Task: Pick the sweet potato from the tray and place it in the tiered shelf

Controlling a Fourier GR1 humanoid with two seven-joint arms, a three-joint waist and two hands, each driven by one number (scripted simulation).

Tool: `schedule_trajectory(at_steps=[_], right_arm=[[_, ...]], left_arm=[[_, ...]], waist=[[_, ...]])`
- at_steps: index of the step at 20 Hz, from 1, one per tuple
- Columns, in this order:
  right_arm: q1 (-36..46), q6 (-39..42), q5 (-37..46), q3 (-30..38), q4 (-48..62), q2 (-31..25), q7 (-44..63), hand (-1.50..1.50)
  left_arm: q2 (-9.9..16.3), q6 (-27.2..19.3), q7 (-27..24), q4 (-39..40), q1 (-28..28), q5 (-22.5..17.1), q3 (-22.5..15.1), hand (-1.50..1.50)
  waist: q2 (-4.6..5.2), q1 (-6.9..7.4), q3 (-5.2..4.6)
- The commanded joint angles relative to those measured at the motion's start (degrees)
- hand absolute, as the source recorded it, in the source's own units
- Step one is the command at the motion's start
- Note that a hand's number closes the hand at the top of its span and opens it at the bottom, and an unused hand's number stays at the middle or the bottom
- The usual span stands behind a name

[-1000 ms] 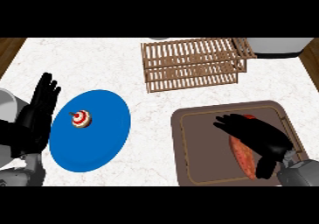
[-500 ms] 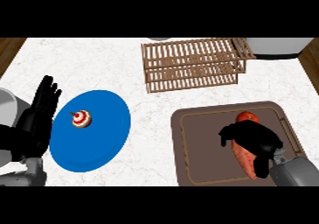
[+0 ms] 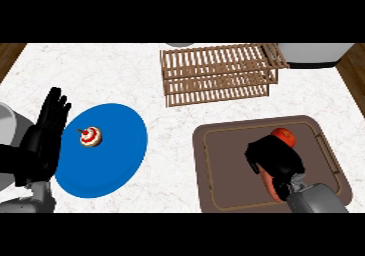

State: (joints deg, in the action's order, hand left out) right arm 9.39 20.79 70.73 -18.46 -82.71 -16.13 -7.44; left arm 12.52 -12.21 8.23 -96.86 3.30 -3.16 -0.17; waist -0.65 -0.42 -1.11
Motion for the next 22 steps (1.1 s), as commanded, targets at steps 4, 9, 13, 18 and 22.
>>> schedule_trajectory(at_steps=[4,9,13,18,22], right_arm=[[-2.12,-2.29,-1.04,-1.72,-1.60,15.62,28.27,1.50],[-0.11,-3.72,-12.56,-9.86,-8.97,15.90,40.25,1.50],[2.19,-11.87,-18.37,-15.13,-18.09,16.04,50.16,1.50],[9.04,-17.46,-20.43,-15.34,-29.35,16.10,63.41,1.50],[14.62,-16.05,-13.79,-12.92,-33.44,16.12,72.05,1.50]], left_arm=[[-0.38,0.47,-1.59,-0.65,-1.94,0.79,-1.07,0.00],[1.03,2.00,0.56,-0.07,0.20,-1.33,0.99,0.00],[-1.18,-0.31,-0.05,0.85,-0.12,1.22,-0.93,0.00],[-0.67,0.30,-0.24,1.83,1.22,0.59,0.21,0.00],[1.64,1.90,2.16,-0.36,1.35,-0.32,1.77,0.00]], waist=[[0.55,1.17,1.12],[0.56,1.26,1.11],[0.43,0.98,1.11],[0.32,0.53,1.05],[0.34,0.47,1.07]])
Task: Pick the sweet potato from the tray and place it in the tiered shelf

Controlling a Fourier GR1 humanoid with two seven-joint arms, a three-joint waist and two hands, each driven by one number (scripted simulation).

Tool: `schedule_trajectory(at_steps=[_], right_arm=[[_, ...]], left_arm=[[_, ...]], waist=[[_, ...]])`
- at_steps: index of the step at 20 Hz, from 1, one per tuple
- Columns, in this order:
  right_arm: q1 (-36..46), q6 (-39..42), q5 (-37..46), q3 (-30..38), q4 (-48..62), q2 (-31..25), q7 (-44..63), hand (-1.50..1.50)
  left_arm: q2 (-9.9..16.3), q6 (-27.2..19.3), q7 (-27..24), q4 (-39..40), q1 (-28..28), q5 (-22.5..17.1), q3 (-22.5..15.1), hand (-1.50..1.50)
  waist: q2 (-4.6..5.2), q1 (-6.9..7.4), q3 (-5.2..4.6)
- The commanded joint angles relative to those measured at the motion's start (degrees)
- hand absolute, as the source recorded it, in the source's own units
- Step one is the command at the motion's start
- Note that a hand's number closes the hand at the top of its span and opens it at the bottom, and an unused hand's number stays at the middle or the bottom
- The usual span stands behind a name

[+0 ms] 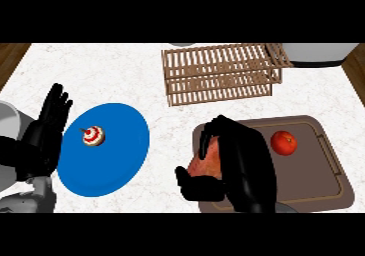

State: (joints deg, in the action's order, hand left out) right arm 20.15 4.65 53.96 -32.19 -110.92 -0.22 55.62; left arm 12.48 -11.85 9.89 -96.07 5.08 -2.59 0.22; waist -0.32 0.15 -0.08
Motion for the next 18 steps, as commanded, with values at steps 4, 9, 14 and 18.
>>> schedule_trajectory(at_steps=[4,9,14,18], right_arm=[[12.08,9.15,4.80,4.55,-8.70,0.20,15.68,1.50],[15.08,8.99,1.85,14.75,-3.95,-0.46,8.13,1.50],[15.85,1.46,3.57,17.33,6.46,0.19,1.19,1.50],[20.41,-2.50,1.78,24.87,15.35,-0.39,-4.60,1.50]], left_arm=[[-0.99,0.61,-2.46,0.40,-2.15,-0.26,0.52,0.00],[0.10,2.61,-1.83,-1.80,-3.75,-0.69,1.40,0.00],[-0.14,2.26,0.82,1.53,2.22,0.13,2.39,0.00],[-1.46,1.98,0.20,-3.38,-2.36,1.21,0.57,0.00]], waist=[[0.00,-0.24,0.00],[0.23,-0.01,0.06],[0.37,0.01,0.07],[0.38,0.54,0.08]])
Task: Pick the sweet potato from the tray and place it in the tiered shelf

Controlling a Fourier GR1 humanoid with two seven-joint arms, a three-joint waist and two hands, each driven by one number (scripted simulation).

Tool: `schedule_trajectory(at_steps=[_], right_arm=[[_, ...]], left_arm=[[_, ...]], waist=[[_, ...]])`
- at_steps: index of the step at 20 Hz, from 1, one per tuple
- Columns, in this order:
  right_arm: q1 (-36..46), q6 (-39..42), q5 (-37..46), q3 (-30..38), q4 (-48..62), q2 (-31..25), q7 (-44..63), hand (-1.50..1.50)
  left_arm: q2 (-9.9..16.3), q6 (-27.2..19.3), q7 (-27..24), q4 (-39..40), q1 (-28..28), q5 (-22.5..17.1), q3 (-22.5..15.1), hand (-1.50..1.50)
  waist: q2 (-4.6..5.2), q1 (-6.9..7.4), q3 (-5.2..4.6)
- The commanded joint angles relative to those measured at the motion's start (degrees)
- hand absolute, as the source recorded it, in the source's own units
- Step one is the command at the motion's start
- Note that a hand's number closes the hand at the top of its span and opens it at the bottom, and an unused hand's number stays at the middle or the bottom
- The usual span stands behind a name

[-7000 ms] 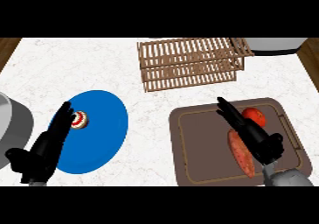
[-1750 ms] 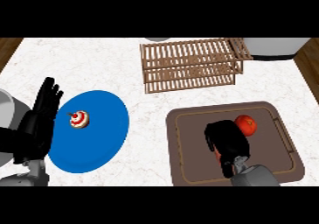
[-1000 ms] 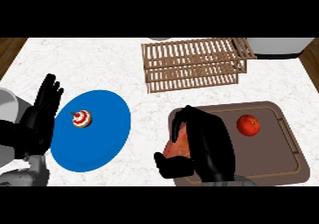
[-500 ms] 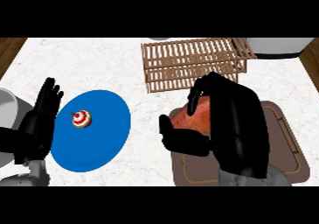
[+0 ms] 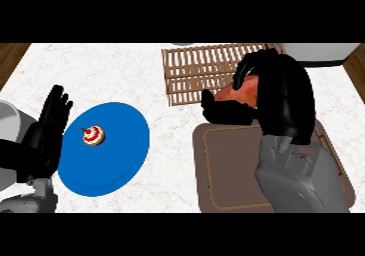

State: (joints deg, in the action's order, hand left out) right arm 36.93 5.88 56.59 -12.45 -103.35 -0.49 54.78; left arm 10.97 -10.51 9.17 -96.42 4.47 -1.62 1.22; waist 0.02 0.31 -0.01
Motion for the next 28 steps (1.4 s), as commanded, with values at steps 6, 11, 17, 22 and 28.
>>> schedule_trajectory(at_steps=[6,11,17,22,28], right_arm=[[4.20,-15.26,-0.93,8.96,20.05,-0.41,-13.86,1.50],[7.41,-20.28,-4.36,14.07,31.07,-2.31,-21.91,1.50],[14.89,-27.14,-4.67,15.70,46.26,-1.74,-27.68,1.50],[16.60,-32.97,-6.59,19.31,49.15,0.38,-26.40,1.50],[23.27,-33.65,-12.90,23.67,63.64,-0.94,-35.00,-1.50]], left_arm=[[-0.21,1.31,-0.71,2.40,1.79,-0.21,1.62,0.00],[0.63,1.92,0.54,-0.89,0.66,0.00,2.23,0.00],[-1.48,0.64,0.86,-0.11,1.30,2.35,0.63,0.00],[-0.62,2.92,-2.50,4.41,2.87,-0.22,3.59,0.00],[-0.47,2.54,4.38,-3.77,0.99,1.00,1.73,0.00]], waist=[[0.14,0.21,0.01],[0.19,0.55,0.02],[0.24,0.61,0.02],[0.24,0.36,0.00],[0.28,1.03,0.03]])
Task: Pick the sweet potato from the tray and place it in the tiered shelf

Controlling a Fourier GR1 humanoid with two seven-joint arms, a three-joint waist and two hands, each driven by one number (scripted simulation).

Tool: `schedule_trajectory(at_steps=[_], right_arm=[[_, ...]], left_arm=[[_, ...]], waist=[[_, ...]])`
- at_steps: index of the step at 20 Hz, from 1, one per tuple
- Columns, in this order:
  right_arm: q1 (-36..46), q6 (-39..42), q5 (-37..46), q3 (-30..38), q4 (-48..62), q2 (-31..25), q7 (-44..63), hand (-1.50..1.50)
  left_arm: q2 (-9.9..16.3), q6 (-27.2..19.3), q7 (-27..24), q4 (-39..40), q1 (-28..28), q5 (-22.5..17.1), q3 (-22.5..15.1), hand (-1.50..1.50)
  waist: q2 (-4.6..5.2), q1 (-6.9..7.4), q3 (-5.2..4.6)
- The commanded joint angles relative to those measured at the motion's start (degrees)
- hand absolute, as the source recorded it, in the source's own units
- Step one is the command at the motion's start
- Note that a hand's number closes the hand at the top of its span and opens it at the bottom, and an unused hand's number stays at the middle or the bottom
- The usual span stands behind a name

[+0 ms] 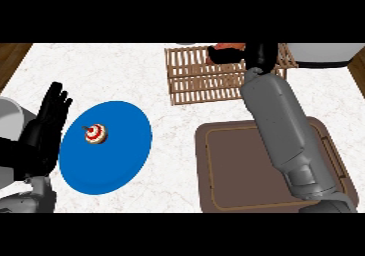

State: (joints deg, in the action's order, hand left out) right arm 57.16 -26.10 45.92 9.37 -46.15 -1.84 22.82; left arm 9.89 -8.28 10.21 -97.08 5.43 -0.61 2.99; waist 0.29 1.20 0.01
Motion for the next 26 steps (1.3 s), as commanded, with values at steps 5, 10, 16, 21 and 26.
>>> schedule_trajectory(at_steps=[5,10,16,21,26], right_arm=[[3.65,1.94,-6.75,3.03,6.31,-1.48,-8.14,-1.50],[3.85,2.59,-12.39,6.49,3.34,-3.68,-13.35,-1.50],[1.51,0.58,-15.14,8.24,-3.79,-5.13,-10.08,-1.50],[-5.33,2.63,-15.43,9.25,-14.82,-9.44,-1.15,-1.50],[-14.34,10.17,-19.99,11.31,-29.89,-14.68,4.11,-1.50]], left_arm=[[-1.57,-0.12,-0.59,0.09,-1.49,1.20,-0.75,0.00],[1.32,1.75,2.24,-1.43,0.58,-0.98,2.27,0.00],[0.48,1.20,-1.24,3.90,2.47,-0.36,3.29,0.00],[-1.04,1.16,-2.15,-0.96,-4.79,0.35,1.45,0.00],[-1.14,-0.01,0.18,-3.28,-4.48,1.93,0.81,0.00]], waist=[[-0.14,-0.48,-0.01],[-0.19,-0.61,0.01],[-0.34,-1.54,-0.03],[-0.88,-2.28,-0.04],[-0.91,-2.52,0.00]])
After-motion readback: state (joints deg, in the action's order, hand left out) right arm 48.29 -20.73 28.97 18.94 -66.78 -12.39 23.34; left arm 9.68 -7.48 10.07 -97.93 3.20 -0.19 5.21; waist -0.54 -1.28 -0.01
